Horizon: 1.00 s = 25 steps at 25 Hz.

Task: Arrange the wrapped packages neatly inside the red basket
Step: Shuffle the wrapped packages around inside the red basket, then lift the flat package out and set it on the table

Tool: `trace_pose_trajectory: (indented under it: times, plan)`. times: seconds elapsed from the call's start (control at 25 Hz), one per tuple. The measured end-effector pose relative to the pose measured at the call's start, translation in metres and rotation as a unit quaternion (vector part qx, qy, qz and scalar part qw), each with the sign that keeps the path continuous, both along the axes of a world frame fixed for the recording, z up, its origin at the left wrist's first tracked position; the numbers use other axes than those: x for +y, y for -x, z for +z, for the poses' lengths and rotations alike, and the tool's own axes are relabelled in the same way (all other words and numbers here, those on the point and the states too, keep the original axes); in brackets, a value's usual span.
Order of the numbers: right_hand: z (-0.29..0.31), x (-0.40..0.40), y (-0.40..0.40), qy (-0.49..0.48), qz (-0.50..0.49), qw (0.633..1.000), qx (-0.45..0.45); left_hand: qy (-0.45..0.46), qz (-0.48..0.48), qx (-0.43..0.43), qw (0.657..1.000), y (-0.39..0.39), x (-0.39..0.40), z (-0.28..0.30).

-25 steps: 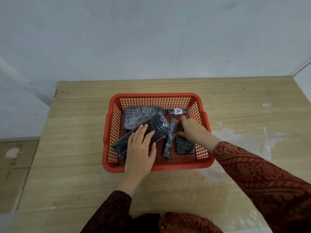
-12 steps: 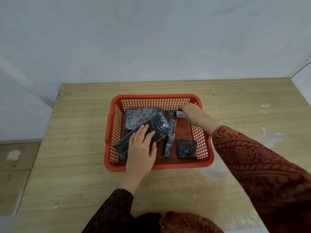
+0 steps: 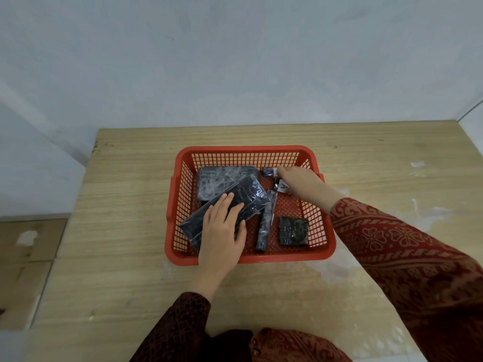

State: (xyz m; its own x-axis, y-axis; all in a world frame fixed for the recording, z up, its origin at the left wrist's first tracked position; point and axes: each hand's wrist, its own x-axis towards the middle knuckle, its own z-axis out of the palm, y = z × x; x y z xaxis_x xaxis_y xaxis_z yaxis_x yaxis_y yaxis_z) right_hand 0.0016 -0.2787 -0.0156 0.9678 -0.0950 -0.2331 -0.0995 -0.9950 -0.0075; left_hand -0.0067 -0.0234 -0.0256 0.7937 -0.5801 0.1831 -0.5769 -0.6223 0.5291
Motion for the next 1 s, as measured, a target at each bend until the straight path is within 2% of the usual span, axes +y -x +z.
trace_pose_trajectory:
  times: [0.12,0.2,0.32,0.4,0.48,0.56,0.64,0.72,0.88,1.0]
  plan:
    - [-0.011,0.001,0.006,-0.019,-0.003,1.0,-0.014,-0.001,0.0,0.002,1.0,0.001,0.0,0.001]
    - [-0.011,0.004,0.012,-0.076,-0.048,0.995,-0.041,0.001,-0.006,0.006,1.0,0.001,0.001,0.002]
    - [0.007,0.023,0.022,-0.192,-0.13,0.961,-0.149,0.041,-0.015,0.048,0.998,-0.003,0.004,0.006]
    - [0.024,0.046,0.031,-0.215,-0.114,0.946,-0.214,0.076,-0.014,0.081,0.994,-0.007,0.012,0.014]
    - [0.037,0.07,0.037,-0.198,-0.05,0.952,-0.226,0.086,0.01,0.038,0.995,-0.011,0.029,0.019]
    - [0.036,0.093,0.036,-0.157,0.042,0.968,-0.191,0.091,0.067,-0.009,0.994,-0.014,0.051,0.02]
    - [0.025,0.112,0.03,-0.097,0.124,0.979,-0.131,0.09,0.13,-0.014,0.987,-0.015,0.071,0.015]
    - [0.017,0.122,0.021,-0.035,0.17,0.981,-0.088,0.076,0.151,-0.005,0.986,-0.016,0.08,0.005]
    - [0.019,0.124,0.013,-0.009,0.14,0.988,-0.07,0.09,0.112,0.037,0.989,-0.008,0.085,-0.01]
    - [0.028,0.117,0.03,-0.015,0.079,0.992,-0.097,0.073,0.117,-0.002,0.99,-0.007,0.086,-0.009]
